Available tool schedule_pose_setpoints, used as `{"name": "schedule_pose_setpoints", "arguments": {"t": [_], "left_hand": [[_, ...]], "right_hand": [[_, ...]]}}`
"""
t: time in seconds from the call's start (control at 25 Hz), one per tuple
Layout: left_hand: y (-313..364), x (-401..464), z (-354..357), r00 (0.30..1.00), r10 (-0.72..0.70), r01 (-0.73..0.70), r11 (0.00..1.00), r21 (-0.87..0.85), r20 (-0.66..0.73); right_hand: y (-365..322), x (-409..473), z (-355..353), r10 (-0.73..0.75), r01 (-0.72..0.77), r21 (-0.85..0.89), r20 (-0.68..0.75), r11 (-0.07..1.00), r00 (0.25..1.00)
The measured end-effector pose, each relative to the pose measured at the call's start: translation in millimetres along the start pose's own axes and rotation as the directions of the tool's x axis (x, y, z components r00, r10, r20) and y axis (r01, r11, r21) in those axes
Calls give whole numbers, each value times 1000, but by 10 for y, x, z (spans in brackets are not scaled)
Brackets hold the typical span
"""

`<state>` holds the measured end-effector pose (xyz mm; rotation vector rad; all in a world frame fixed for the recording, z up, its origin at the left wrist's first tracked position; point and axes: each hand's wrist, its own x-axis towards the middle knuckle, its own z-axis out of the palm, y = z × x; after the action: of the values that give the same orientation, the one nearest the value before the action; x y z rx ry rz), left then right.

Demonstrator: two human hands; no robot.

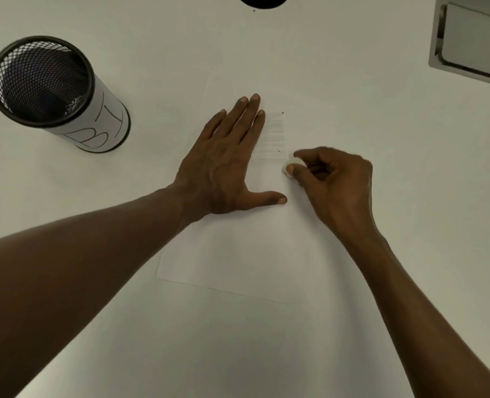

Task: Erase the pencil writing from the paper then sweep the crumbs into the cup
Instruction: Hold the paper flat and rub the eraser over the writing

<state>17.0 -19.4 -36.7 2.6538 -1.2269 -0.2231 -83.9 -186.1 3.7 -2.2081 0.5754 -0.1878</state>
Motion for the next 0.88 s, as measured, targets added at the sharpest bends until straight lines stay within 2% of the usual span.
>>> {"name": "schedule_pose_setpoints", "arguments": {"t": [0.16, 0.32, 0.52, 0.64, 0.72, 0.88], "left_hand": [[2, 8, 11, 1000, 7, -7, 1000, 6, -9], [6, 5, 16, 1000, -10, 10, 1000, 4, -19], [1, 5, 18, 1000, -3, 3, 1000, 13, -14], [3, 5, 13, 1000, 5, -5, 999, 34, -7], [-1, -1, 12, 1000, 6, -6, 999, 36, -5], [7, -3, 6, 1000, 4, -4, 999, 38, -3]], "right_hand": [[-83, 410, 55, -7, 7, -16, -9, 1000, 1000], [-13, 12, -43, -7, 8, -72, 15, 997, 1000], [-111, 477, 56, 21, -22, -44, -22, 999, 1000], [-34, 197, -43, 70, -69, -38, 39, 997, 997], [-46, 71, -58, 43, -39, -44, 90, 998, 995], [-181, 601, 49, -70, 73, -90, 36, 993, 997]]}}
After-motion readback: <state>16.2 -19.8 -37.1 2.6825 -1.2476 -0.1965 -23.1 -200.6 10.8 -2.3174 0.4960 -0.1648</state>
